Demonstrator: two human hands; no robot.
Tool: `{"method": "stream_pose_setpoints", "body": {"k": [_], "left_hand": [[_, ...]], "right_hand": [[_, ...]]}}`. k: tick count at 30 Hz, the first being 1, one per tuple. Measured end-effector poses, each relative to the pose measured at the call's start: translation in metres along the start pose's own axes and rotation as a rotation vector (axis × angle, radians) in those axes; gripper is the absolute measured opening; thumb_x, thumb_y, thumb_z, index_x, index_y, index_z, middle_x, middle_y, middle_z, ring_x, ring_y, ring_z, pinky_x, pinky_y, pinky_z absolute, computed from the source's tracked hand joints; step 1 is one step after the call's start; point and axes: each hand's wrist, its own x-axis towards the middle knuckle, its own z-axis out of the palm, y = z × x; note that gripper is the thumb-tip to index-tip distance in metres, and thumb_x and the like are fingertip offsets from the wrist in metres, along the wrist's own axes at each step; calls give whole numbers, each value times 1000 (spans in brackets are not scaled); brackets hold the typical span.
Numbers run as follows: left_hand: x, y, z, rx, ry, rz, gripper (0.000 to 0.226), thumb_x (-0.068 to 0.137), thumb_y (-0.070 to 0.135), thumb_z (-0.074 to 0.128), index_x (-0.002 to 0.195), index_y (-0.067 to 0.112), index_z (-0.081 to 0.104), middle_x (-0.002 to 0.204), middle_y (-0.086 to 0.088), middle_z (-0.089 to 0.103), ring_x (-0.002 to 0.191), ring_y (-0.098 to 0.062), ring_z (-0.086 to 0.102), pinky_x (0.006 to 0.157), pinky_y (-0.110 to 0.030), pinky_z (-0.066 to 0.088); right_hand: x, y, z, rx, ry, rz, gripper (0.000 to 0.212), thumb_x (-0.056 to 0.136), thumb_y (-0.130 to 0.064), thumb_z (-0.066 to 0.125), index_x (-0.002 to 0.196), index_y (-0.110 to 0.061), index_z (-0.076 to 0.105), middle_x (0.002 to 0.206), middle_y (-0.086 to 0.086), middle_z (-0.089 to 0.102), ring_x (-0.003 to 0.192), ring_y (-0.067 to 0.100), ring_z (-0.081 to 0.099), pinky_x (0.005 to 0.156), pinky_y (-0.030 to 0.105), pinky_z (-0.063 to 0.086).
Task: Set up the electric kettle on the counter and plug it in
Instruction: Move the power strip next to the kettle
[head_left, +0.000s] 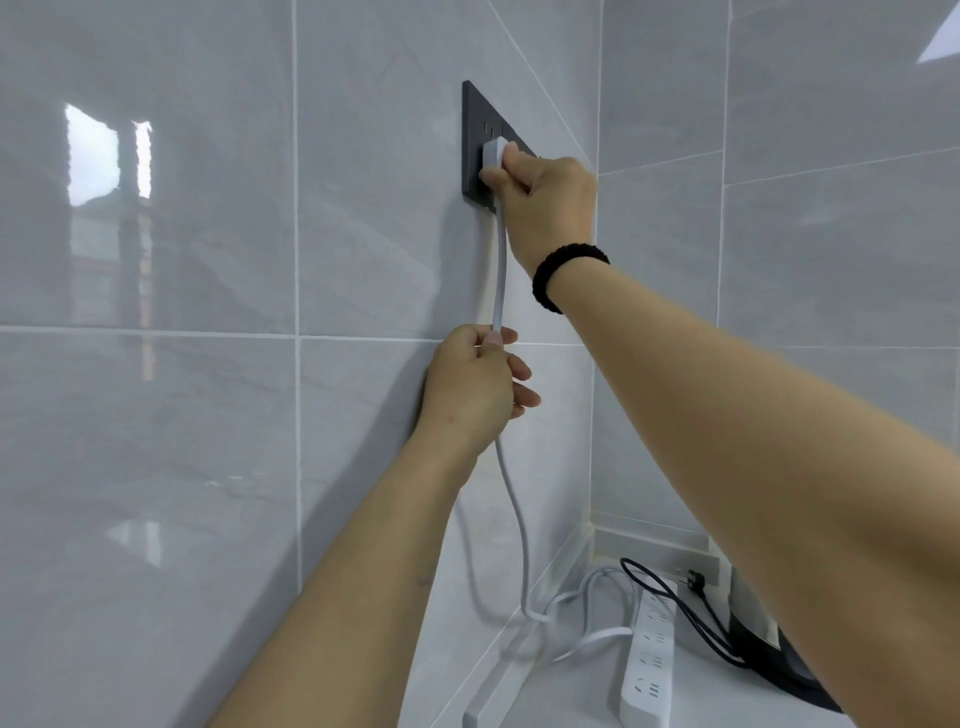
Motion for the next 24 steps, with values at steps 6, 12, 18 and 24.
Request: {"method": "stream_pose_setpoints", "body": {"k": [6, 12, 18, 24], "left_hand": [[0, -2, 1, 8, 15, 32, 27, 103, 18, 31, 105, 15, 58, 70, 3, 58, 44, -6, 58, 49, -18, 46], [0, -4, 4, 14, 42, 10, 27, 103, 18, 32, 106, 15, 58, 70, 2, 58, 42, -6, 57, 53, -21, 47], [1, -4, 9, 25, 69, -31, 26, 103, 17, 32, 104, 13, 58, 71, 1, 60, 42, -8, 56, 53, -22, 47], [-1, -4, 15, 3, 114, -32, 25, 102, 17, 33, 89, 15, 53, 69, 0, 62, 44, -12, 55, 53, -24, 45]], "right_hand": [[10, -11, -13, -90, -71, 98, 41, 90, -15, 64, 51, -9, 54, 30, -16, 33, 36, 2, 33, 46, 6, 30], [5, -8, 4, -272, -26, -30, 42, 96, -18, 52, 58, -15, 34, 57, -1, 29, 70, 22, 30, 63, 27, 28], [-8, -8, 4, -536, -16, -78, 22, 102, -30, 34, 91, -15, 47, 71, -2, 46, 80, 28, 45, 69, 30, 32], [-26, -16, 11, -395, -138, 25, 51, 102, -30, 31, 148, -11, 21, 152, 6, 34, 134, 25, 37, 101, 40, 34]]}}
